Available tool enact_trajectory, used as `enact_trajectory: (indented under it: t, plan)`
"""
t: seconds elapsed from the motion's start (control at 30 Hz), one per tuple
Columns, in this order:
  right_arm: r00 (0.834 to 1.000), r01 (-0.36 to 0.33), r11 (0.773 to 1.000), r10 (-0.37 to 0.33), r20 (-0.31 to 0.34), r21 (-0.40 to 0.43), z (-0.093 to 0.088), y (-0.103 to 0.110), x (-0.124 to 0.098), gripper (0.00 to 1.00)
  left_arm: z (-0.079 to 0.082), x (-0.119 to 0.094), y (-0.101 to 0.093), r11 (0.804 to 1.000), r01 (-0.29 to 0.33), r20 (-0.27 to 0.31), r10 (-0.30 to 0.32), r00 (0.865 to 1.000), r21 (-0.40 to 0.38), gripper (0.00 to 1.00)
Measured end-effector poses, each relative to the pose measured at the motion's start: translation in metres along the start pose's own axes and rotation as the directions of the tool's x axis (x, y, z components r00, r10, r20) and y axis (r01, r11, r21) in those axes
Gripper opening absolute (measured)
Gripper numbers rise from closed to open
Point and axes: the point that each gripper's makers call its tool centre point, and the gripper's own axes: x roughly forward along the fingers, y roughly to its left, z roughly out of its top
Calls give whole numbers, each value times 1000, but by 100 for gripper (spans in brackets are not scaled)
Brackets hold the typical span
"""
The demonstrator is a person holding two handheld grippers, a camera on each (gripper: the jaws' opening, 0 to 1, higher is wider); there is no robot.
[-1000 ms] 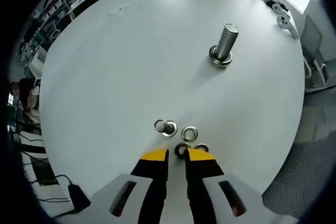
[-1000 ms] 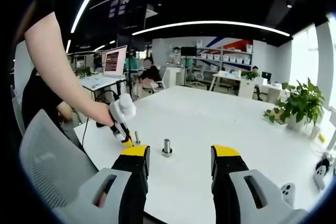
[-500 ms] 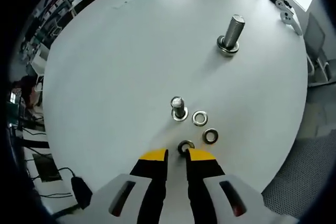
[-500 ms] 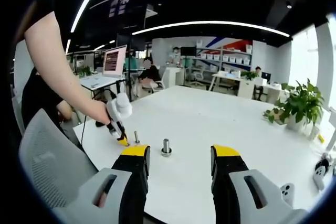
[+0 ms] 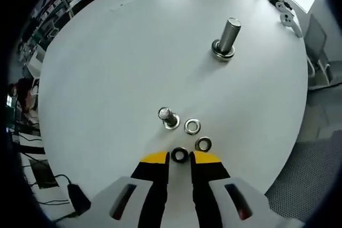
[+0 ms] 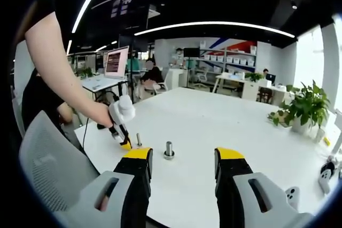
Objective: Place the washer onto the threaded stud by aligning its center hole with the stud, sliding it down to the base, and recovering from edge contact or off-axis alignment until the washer reaches the visible bottom stop.
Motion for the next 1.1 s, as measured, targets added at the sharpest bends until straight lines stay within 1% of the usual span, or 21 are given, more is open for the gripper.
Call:
enact_trajectory:
  t: [0.1, 0.23, 0.43, 0.57, 0.6, 0.63, 0.67, 0.77, 0.87, 0.93, 1.1]
  plan:
    - [1000, 1, 1000, -1, 0, -3, 0, 0, 0, 48, -1, 1, 0, 1000, -1, -5, 2, 1000, 10, 14]
    - [1000, 1, 1000, -1, 0, -1, 1, 0, 0, 48, 0, 2, 1, 1000, 0, -8, 0, 1000, -1, 12]
    - [1000, 2, 1000, -2, 1, -1, 1, 0, 0, 48, -1, 2, 1, 999, -1, -17, 2, 1000, 39, 12]
    - [1000, 2, 1000, -2, 0, 0, 0, -1, 0, 48, -1, 2, 2, 1000, 19, -22, -18, 1000, 17, 14]
    - [1000, 3, 1000, -3, 1, -1, 0, -1, 0, 48, -1, 2, 2, 999, 22, -24, -22, 999, 28, 14]
    - [1000, 2, 1000, -2, 0, 0, 0, -1, 0, 48, -2, 3, 2, 998, 24, -34, -22, 999, 63, 14]
    - [1000, 2, 1000, -2, -1, 0, 0, -1, 0, 48, -2, 3, 2, 997, 22, -40, -19, 999, 73, 14]
    - [1000, 2, 1000, -2, -1, -2, 0, -1, 0, 48, -1, 3, 1, 997, 22, -47, -18, 999, 69, 14]
    - [1000, 3, 1000, -3, -3, -1, 0, -1, 0, 48, -2, 3, 5, 998, 15, -47, -12, 999, 65, 11]
    - [1000, 4, 1000, -4, -5, -4, -1, -1, 0, 48, -2, 4, 6, 999, 16, -47, -13, 999, 47, 10]
    - [1000, 5, 1000, -5, -8, -6, -1, -1, 0, 48, -3, 4, 2, 998, 13, -43, -10, 999, 60, 10]
